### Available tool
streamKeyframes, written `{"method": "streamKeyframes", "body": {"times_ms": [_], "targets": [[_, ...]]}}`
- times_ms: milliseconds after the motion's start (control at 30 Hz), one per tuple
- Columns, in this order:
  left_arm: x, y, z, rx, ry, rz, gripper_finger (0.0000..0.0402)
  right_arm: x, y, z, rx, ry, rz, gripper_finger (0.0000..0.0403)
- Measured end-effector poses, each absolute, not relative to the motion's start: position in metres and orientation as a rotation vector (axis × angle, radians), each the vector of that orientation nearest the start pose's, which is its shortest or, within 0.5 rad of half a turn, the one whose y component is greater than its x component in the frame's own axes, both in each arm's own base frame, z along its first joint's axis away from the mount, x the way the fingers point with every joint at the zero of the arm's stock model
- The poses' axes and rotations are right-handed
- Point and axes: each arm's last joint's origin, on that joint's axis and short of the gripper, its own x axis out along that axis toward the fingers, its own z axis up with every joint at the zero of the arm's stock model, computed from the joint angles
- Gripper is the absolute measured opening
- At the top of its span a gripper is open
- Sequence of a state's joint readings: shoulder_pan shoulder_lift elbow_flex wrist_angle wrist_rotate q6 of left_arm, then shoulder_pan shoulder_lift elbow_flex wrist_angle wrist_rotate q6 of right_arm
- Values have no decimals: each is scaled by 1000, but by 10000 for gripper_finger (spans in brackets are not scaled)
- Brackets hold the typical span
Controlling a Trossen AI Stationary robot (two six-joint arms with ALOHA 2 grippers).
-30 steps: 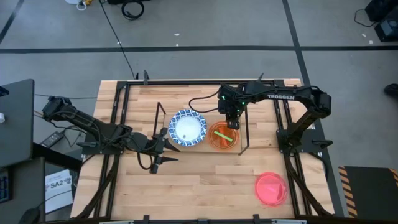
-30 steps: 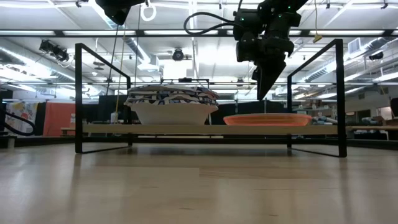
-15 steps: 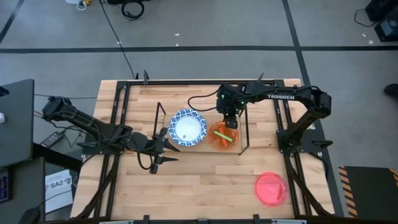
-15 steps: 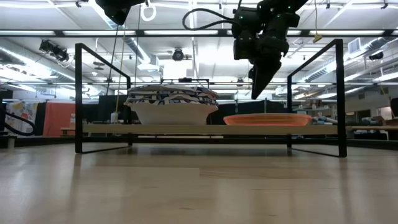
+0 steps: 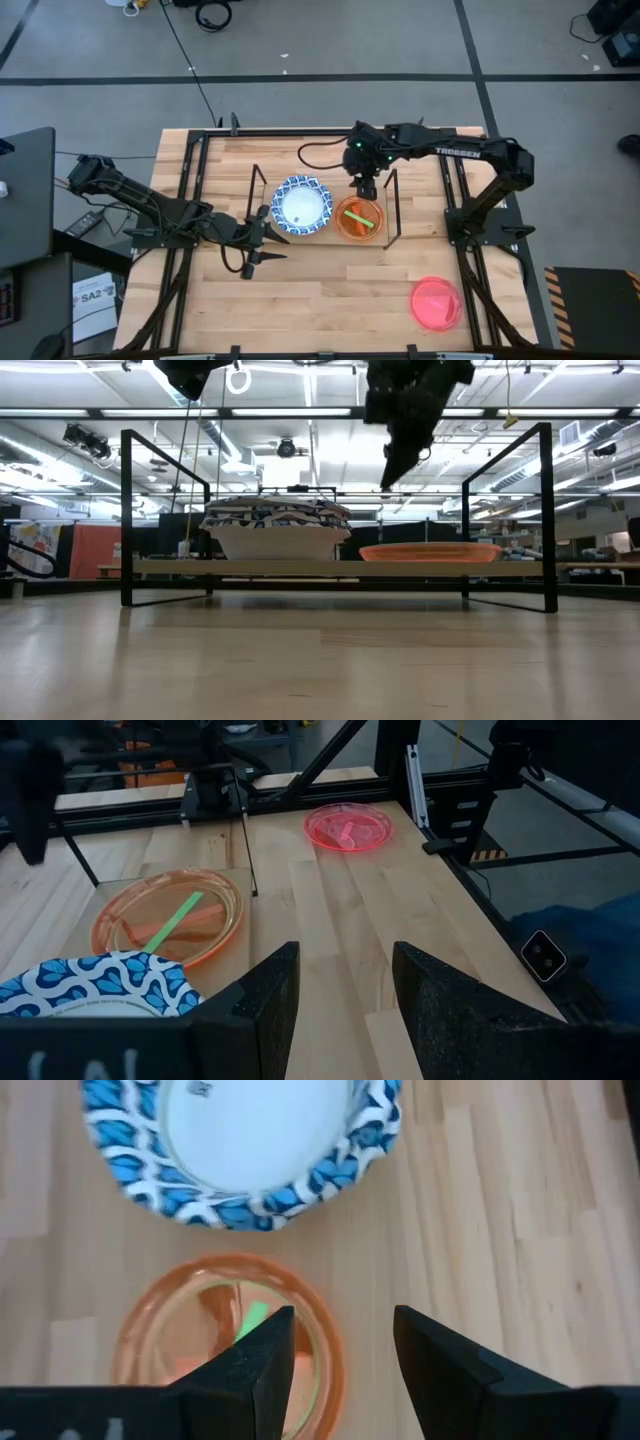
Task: Place and stack plates onto a shelf
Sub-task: Stack the pink plate on top of the green plate on the shelf
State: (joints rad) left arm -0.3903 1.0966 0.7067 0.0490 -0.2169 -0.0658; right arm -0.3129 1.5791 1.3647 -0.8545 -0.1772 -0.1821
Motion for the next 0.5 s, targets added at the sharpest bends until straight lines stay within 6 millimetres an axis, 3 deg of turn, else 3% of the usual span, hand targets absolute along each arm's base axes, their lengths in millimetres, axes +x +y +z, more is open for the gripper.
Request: {"method": "streamKeyframes", "body": {"times_ms": [267, 500], "targets": [[224, -85, 269, 37, 330, -160, 169, 303, -71, 335, 63, 1055, 29, 177], [224, -85, 269, 37, 331, -160, 169, 297, -31, 364, 85, 1112, 97, 177]]}}
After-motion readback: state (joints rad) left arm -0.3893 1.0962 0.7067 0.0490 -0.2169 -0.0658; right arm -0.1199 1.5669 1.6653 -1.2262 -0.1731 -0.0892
